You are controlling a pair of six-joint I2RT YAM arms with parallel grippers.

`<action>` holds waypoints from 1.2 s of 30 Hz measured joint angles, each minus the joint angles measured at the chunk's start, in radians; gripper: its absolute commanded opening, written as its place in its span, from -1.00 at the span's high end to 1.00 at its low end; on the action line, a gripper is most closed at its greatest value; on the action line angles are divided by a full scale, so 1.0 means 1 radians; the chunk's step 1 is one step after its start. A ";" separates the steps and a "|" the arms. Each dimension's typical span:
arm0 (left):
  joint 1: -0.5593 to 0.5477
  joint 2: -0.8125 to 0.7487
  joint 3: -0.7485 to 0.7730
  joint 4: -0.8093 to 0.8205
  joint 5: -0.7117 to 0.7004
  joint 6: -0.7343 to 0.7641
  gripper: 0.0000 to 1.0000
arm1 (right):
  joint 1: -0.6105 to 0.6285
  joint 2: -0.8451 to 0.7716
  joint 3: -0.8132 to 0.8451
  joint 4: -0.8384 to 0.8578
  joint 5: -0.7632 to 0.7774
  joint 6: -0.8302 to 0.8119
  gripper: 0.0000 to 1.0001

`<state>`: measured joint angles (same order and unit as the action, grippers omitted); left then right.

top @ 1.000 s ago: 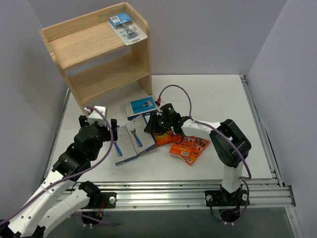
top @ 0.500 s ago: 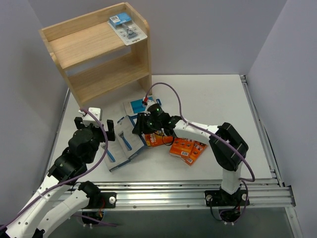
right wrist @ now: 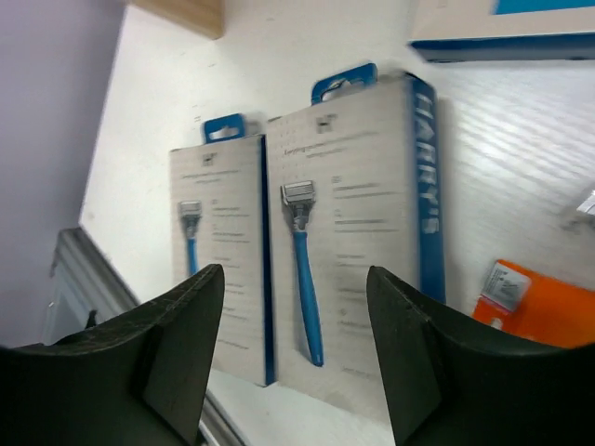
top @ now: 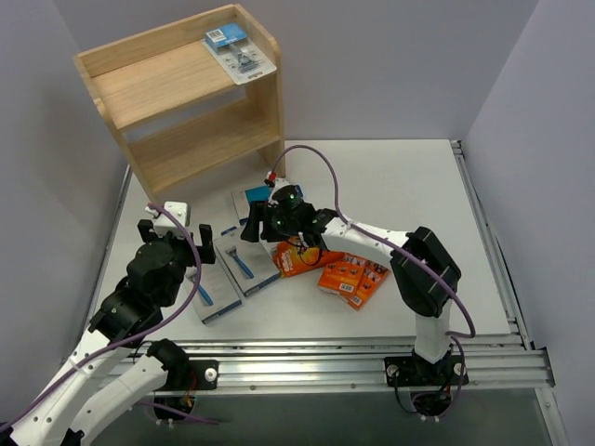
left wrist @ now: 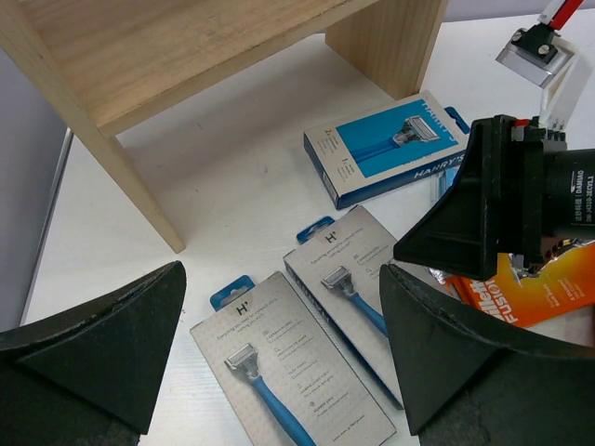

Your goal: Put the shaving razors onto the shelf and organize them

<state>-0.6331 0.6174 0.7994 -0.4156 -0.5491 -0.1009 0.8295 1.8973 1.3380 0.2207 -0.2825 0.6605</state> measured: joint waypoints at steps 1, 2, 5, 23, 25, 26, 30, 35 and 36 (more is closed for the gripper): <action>0.000 0.001 0.000 0.000 0.000 0.000 -0.88 | -0.007 0.000 0.002 -0.015 0.017 -0.002 -0.19; 0.000 0.002 0.000 0.000 0.000 0.000 -0.88 | -0.017 0.000 0.005 -0.039 0.037 -0.006 -0.25; 0.000 0.004 0.000 0.000 0.000 0.000 -0.88 | -0.054 0.000 0.050 -0.167 0.158 -0.027 -0.49; 0.000 0.022 0.000 0.000 0.013 0.000 -0.88 | -0.102 0.232 0.288 -0.515 0.506 -0.085 -1.00; 0.000 0.024 0.000 0.000 0.014 0.000 -0.88 | -0.102 0.244 0.291 -0.514 0.522 -0.085 -1.00; 0.000 0.025 0.000 0.000 0.016 0.000 -0.88 | -0.103 0.244 0.294 -0.512 0.522 -0.082 -1.00; 0.000 0.025 0.000 0.000 0.024 0.000 -0.88 | -0.103 0.248 0.294 -0.500 0.518 -0.082 -0.97; 0.000 0.025 0.000 0.000 0.030 0.000 -0.88 | -0.103 0.266 0.309 -0.482 0.512 -0.082 -0.93; 0.000 0.025 0.000 -0.001 0.031 -0.001 -0.88 | -0.102 0.275 0.316 -0.483 0.512 -0.082 -0.91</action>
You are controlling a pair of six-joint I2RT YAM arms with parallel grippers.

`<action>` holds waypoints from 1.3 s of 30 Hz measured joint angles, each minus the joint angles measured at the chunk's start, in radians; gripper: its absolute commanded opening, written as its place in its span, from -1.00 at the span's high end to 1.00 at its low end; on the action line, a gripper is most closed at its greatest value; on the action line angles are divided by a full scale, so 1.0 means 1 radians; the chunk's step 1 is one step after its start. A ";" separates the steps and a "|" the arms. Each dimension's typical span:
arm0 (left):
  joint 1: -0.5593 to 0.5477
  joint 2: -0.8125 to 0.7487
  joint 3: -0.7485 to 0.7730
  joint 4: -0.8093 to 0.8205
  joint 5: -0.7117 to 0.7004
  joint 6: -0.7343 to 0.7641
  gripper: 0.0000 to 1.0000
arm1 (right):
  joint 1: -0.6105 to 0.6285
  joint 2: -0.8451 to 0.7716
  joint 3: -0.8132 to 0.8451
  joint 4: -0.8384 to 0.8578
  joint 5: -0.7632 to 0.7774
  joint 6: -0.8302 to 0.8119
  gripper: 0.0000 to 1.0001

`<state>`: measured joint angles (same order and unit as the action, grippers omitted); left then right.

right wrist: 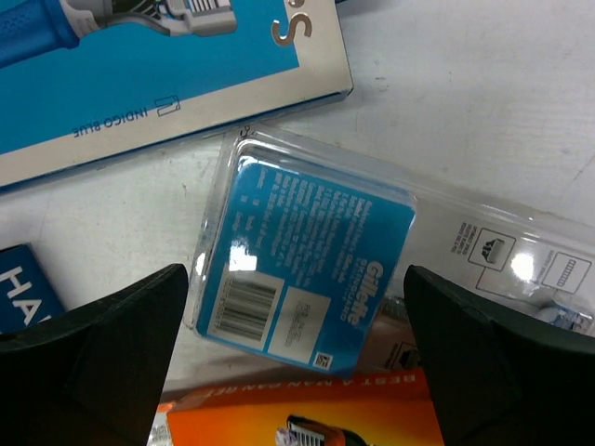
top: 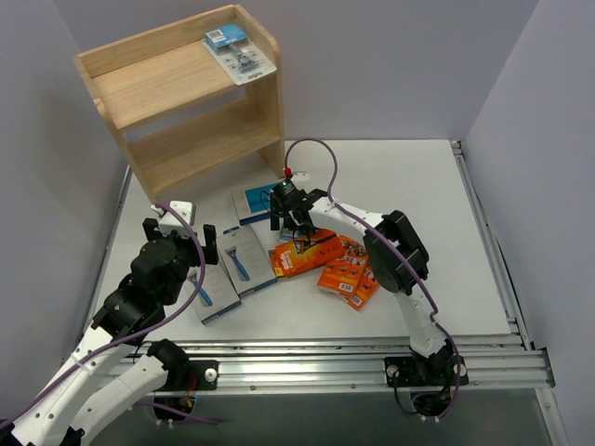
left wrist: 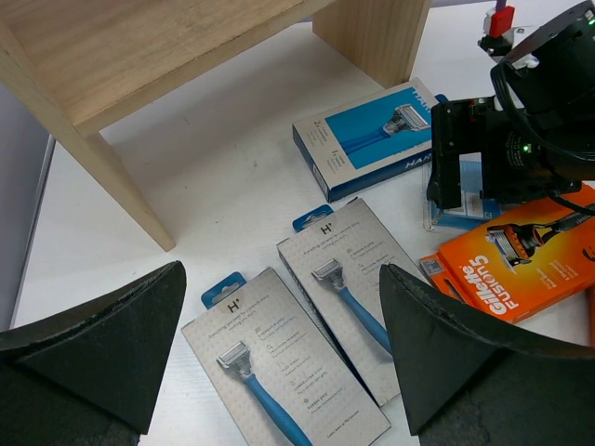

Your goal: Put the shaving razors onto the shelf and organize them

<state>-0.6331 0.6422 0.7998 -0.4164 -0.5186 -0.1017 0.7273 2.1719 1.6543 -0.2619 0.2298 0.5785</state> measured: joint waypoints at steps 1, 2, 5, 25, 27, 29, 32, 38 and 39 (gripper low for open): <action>0.000 -0.001 0.000 0.000 0.000 0.000 -0.88 | 0.001 0.010 0.006 0.001 0.000 -0.001 -0.89; 0.000 -0.001 0.000 0.000 0.000 0.000 -0.88 | 0.000 0.019 0.013 0.001 0.002 -0.001 -0.89; 0.000 -0.002 0.000 0.000 0.001 -0.001 -0.88 | 0.000 0.053 0.041 -0.003 0.009 -0.004 -0.87; 0.000 -0.013 0.002 -0.007 0.008 -0.017 -0.88 | 0.030 -0.036 0.022 -0.101 0.047 0.017 1.00; 0.000 -0.015 0.002 -0.007 0.007 -0.017 -0.88 | 0.023 -0.118 -0.013 -0.083 0.035 0.023 1.00; 0.000 -0.020 0.002 -0.007 0.006 -0.017 -0.88 | 0.013 -0.216 -0.044 -0.044 0.012 0.027 1.00; 0.000 -0.029 0.002 -0.007 0.004 -0.017 -0.88 | -0.014 -0.333 -0.058 0.011 -0.018 0.037 1.00; 0.000 -0.039 0.002 -0.001 0.036 -0.017 -0.88 | -0.062 -0.460 -0.086 0.104 -0.047 0.055 1.00; 0.000 -0.039 0.002 0.003 0.053 -0.018 -0.88 | -0.066 -0.469 -0.095 0.116 -0.053 0.058 1.00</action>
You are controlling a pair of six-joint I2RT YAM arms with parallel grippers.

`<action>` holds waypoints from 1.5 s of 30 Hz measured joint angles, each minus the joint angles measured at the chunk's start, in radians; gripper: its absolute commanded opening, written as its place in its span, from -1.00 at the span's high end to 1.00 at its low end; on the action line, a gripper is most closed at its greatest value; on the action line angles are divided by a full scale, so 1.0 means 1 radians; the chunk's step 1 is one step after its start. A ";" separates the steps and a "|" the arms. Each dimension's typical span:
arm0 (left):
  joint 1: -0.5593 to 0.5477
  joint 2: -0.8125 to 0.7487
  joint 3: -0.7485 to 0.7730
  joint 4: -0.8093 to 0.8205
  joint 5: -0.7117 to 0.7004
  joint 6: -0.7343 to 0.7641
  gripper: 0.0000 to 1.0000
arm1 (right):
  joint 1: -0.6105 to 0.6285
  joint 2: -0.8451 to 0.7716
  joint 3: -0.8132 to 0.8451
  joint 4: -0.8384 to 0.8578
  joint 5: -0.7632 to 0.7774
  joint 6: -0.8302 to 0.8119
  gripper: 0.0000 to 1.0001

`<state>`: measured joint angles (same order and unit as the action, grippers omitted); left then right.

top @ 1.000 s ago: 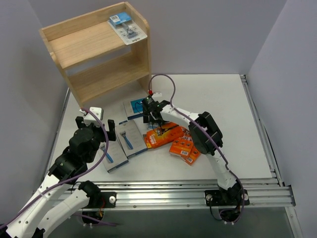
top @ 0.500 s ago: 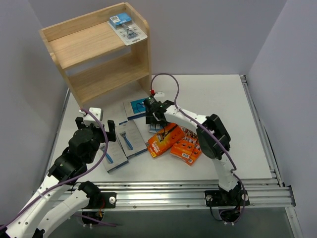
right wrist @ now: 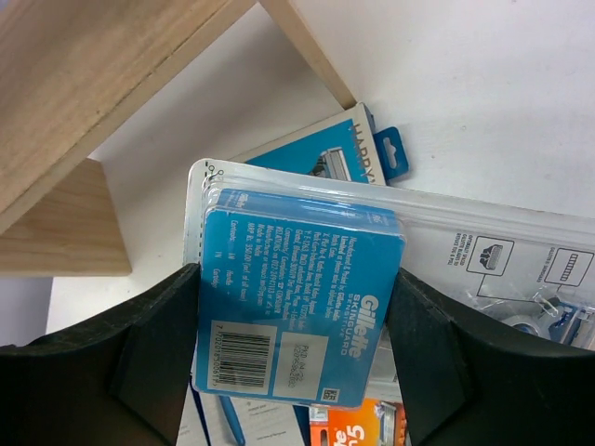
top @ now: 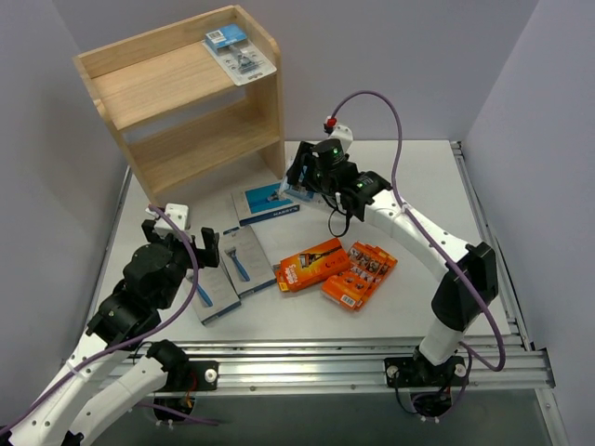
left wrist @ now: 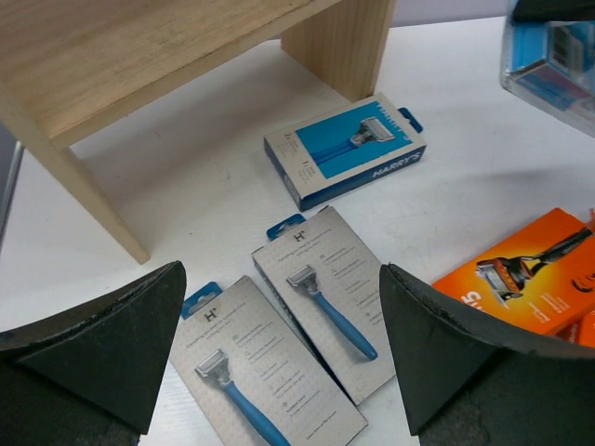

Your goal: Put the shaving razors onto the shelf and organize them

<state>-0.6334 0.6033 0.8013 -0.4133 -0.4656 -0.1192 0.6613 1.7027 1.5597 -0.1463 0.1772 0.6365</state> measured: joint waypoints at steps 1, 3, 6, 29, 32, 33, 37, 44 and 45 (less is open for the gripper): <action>0.000 0.000 0.000 0.005 0.018 -0.001 -0.88 | -0.001 -0.007 -0.008 0.011 -0.006 0.003 1.00; -0.001 0.000 0.000 0.012 0.058 -0.005 -0.88 | -0.001 -0.012 -0.014 0.023 -0.026 0.014 1.00; -0.001 0.005 0.004 0.020 0.134 -0.023 -0.88 | 0.002 -0.013 -0.014 0.032 -0.067 0.038 1.00; -0.001 0.055 0.017 0.241 0.414 -0.246 -0.89 | 0.148 -0.186 -0.229 0.322 -0.229 0.339 1.00; -0.001 0.063 0.012 0.253 0.415 -0.245 -0.96 | 0.147 -0.186 -0.247 0.348 -0.240 0.363 1.00; -0.001 0.066 0.009 0.261 0.415 -0.245 -1.00 | 0.148 -0.186 -0.251 0.358 -0.246 0.371 1.00; -0.001 0.090 0.003 0.270 0.408 -0.247 -0.59 | 0.152 -0.186 -0.265 0.405 -0.267 0.402 1.00; -0.001 0.144 0.003 0.272 0.356 -0.247 -0.27 | 0.152 -0.191 -0.295 0.449 -0.290 0.440 1.00; -0.001 0.146 0.003 0.275 0.350 -0.246 -0.20 | 0.152 -0.195 -0.303 0.456 -0.291 0.442 1.00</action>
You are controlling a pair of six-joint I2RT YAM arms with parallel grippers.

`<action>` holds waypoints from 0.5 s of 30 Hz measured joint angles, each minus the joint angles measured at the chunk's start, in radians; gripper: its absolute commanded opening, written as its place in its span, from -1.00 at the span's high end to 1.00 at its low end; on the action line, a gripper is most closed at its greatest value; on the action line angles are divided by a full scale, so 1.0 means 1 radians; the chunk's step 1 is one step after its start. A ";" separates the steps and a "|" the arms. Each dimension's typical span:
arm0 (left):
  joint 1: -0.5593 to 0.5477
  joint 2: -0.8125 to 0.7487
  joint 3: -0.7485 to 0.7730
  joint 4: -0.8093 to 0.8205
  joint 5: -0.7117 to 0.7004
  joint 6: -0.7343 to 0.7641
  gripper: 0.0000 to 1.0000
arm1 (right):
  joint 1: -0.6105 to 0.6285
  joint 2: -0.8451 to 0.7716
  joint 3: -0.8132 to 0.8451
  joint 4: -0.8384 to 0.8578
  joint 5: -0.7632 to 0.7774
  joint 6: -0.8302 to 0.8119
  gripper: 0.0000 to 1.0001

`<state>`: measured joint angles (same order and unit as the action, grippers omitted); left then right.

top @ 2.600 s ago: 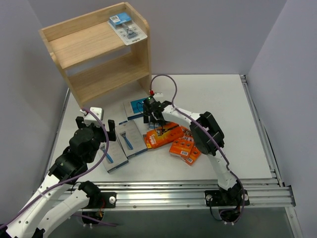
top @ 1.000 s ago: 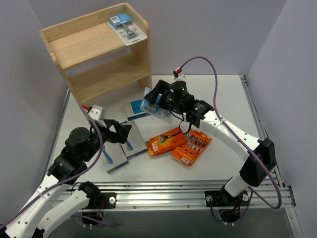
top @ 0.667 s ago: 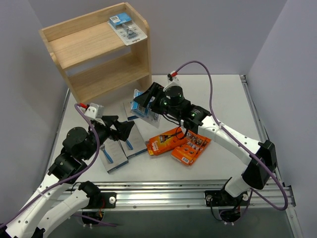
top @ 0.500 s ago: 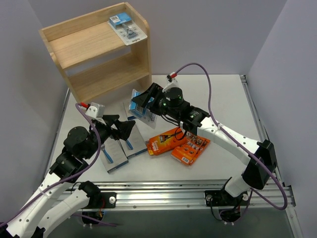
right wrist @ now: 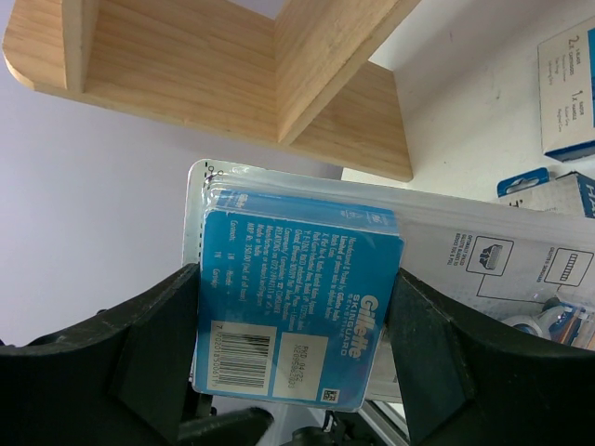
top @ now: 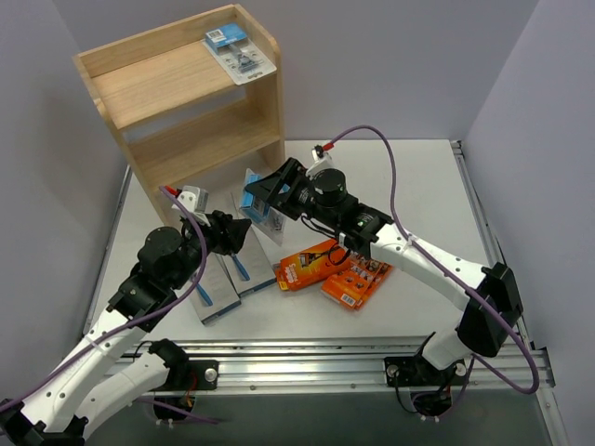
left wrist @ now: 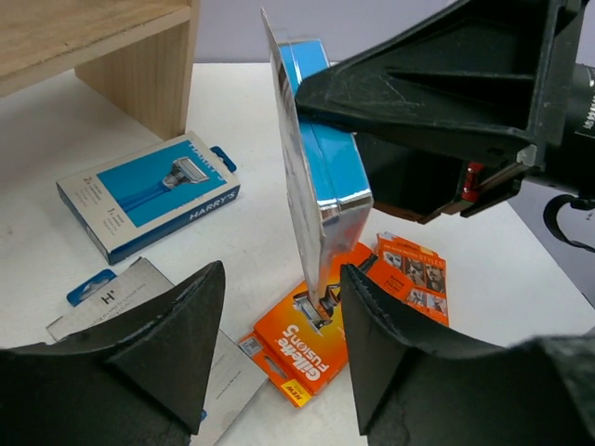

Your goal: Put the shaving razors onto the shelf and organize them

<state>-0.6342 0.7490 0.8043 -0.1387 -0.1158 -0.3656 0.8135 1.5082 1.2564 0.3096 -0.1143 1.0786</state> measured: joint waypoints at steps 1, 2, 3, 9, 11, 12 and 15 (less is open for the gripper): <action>0.000 0.002 0.000 0.003 -0.005 0.000 -0.06 | 0.000 -0.005 -0.007 0.002 -0.001 0.004 1.00; 0.000 0.005 0.000 0.010 -0.011 -0.003 0.00 | 0.000 -0.010 -0.015 0.003 -0.004 0.008 1.00; 0.000 0.008 0.000 0.015 -0.013 0.001 0.05 | 0.000 -0.015 -0.022 0.006 -0.006 0.013 1.00; -0.007 0.051 0.013 0.032 -0.006 -0.012 0.28 | -0.001 -0.031 -0.056 0.038 0.005 0.030 1.00; -0.007 0.056 0.014 0.032 -0.003 -0.016 0.41 | -0.001 -0.032 -0.068 0.048 0.009 0.037 1.00; -0.007 0.057 0.014 0.032 -0.001 -0.019 0.50 | -0.001 -0.034 -0.072 0.052 0.011 0.042 1.00; -0.008 0.058 0.014 0.033 0.013 -0.024 0.95 | -0.001 -0.034 -0.082 0.065 0.012 0.050 1.00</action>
<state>-0.6422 0.8074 0.8181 -0.1055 -0.1024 -0.3893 0.8124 1.4742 1.1740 0.3744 -0.1020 1.1282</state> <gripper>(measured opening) 0.152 0.663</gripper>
